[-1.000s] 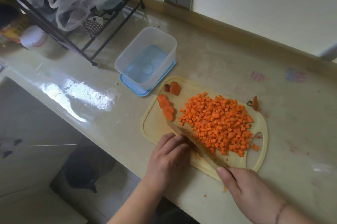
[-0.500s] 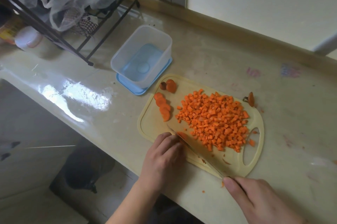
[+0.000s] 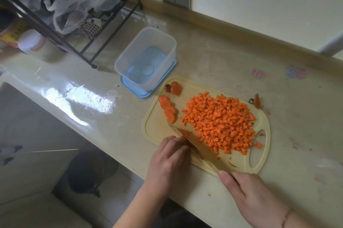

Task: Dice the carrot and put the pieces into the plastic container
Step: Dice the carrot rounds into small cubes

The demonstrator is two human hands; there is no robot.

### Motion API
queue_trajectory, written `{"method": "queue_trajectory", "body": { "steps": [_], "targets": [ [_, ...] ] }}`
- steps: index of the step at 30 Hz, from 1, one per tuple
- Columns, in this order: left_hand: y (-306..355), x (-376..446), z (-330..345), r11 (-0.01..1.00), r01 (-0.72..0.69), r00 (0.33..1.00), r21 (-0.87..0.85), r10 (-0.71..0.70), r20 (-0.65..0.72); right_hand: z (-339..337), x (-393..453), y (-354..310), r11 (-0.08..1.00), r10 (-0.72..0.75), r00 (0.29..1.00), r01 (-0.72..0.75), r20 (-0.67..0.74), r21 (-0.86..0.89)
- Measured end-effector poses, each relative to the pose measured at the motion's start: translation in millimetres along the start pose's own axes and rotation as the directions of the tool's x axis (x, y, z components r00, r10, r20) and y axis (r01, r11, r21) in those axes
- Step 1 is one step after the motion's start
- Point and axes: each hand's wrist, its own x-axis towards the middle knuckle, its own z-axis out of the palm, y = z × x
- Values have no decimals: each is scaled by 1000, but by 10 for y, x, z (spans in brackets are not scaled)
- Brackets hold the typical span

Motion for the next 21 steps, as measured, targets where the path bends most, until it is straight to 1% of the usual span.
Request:
{"method": "queue_trajectory", "body": {
  "steps": [6, 11, 17, 21],
  "targets": [
    [-12, -11, -35, 999, -26, 1000, 44, 26, 5, -74, -188, 55, 998, 44, 999, -44, -1, -47],
    [-17, -26, -57, 998, -10, 1000, 69, 10, 12, -59, -208, 124, 996, 69, 998, -68, 10, -64],
    [-65, -82, -55, 997, -12, 1000, 76, 11, 11, 2, -195, 135, 996, 57, 998, -55, 35, -73],
    [-142, -80, -78, 997, 17, 1000, 71, -17, -3, 20, -105, 87, 995, 59, 998, -58, 12, -79]
  ]
}}
